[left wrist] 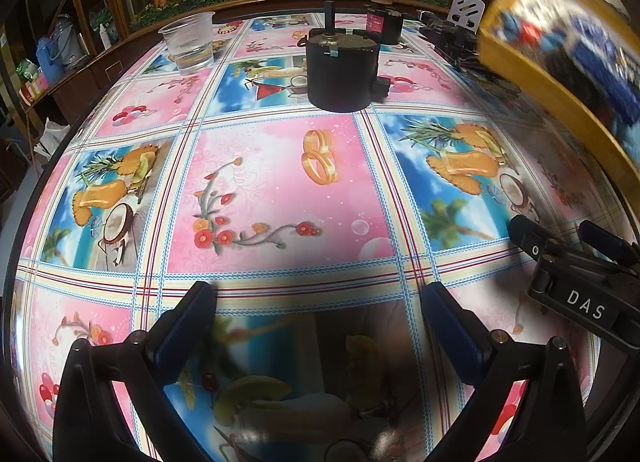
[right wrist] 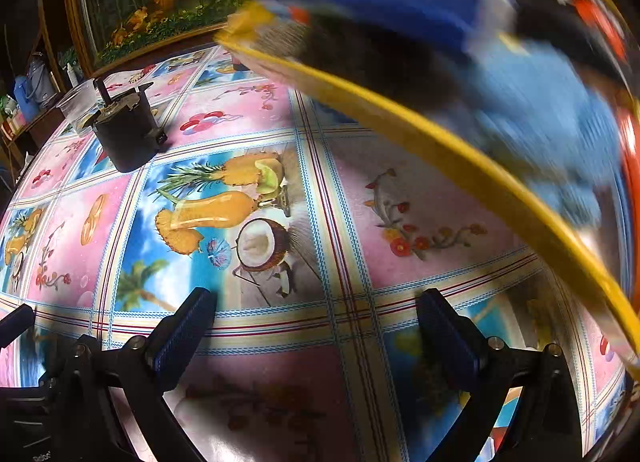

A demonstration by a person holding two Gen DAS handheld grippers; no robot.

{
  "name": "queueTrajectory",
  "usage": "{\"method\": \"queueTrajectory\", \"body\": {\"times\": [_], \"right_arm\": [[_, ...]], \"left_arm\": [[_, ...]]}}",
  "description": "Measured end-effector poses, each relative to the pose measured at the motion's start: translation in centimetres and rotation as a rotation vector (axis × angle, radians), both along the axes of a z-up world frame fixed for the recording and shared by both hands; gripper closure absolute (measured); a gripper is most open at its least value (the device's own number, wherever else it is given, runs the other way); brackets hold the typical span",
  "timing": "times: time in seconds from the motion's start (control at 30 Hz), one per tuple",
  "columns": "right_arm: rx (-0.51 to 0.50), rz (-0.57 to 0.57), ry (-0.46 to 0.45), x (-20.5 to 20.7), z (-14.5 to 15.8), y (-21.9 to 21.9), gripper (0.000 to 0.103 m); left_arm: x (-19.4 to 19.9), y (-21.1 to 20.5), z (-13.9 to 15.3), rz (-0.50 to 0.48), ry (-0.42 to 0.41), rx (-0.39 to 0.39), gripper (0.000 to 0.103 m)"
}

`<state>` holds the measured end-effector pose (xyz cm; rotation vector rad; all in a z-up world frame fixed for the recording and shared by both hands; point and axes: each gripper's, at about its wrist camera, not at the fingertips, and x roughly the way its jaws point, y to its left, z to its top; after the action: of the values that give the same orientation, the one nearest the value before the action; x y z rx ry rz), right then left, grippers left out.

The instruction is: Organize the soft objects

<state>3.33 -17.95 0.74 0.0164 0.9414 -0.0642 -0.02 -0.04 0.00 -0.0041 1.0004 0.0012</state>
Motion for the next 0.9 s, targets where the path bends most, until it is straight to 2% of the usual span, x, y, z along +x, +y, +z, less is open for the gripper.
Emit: {"method": "queueTrajectory", "body": {"times": [0.9], "right_arm": [[-0.001,-0.002,-0.001,0.2,-0.3,0.2,0.001]], "left_arm": [[0.5,-0.9,1.0,0.004,0.0,-0.001,0.0]]}}
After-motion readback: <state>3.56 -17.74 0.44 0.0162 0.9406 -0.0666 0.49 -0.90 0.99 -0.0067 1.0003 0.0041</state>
